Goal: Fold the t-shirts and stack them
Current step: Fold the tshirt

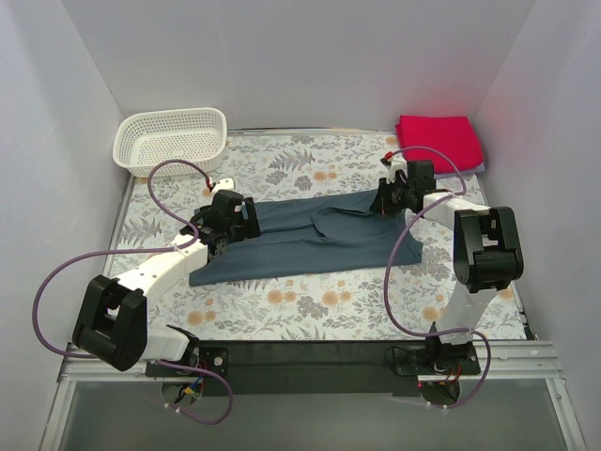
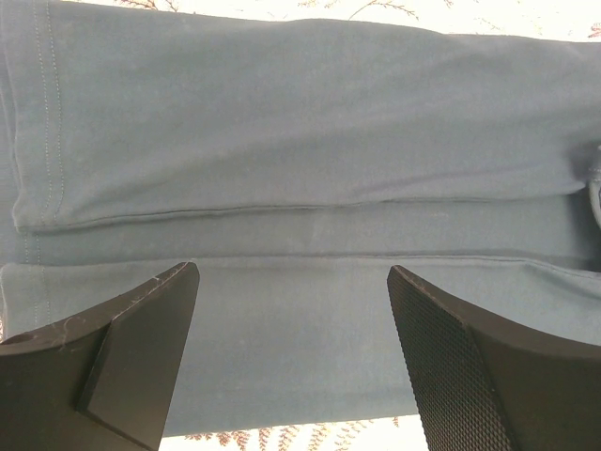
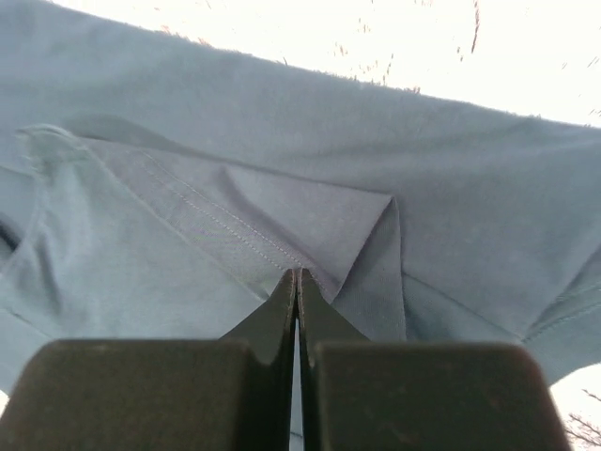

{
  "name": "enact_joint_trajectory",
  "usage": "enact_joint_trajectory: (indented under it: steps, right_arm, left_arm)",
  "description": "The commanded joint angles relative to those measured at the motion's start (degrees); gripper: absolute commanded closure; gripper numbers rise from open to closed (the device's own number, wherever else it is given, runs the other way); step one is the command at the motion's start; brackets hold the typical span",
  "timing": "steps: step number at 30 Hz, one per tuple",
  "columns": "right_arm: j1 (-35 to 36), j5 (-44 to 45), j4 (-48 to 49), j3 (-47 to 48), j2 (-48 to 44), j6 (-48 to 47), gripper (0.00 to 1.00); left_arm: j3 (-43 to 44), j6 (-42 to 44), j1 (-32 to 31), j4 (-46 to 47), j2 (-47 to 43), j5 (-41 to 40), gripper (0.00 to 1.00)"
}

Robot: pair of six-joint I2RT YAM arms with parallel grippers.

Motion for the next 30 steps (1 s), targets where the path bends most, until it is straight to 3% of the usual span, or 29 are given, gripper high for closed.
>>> enact_joint_trajectory:
  steps: [1, 13, 27, 30]
  right_arm:
    - [-0.28, -0.54, 2.83, -0.37, -3.63, 0.81, 0.99]
    - [-2.39, 3.76, 4.4, -4.58, -7.76, 3.17, 0.99]
    - [-4.32, 4.29, 5.73, -2.48, -1.79, 5.38, 0.98]
    - [-4.32, 4.91, 5.64, -2.92, -2.05, 5.56, 0.93]
  left_arm:
    - [0.43, 0.66, 0.16, 0.98, -1.19, -1.73, 0.24]
    - [0.25, 0.74, 0.16, 1.15, -1.1, -1.99, 0.25]
    - [-0.01, 0.92, 0.16, 1.33, -0.84, -1.64, 0.25]
    - [-0.01, 1.1, 0.16, 1.33, -0.75, -1.47, 0.25]
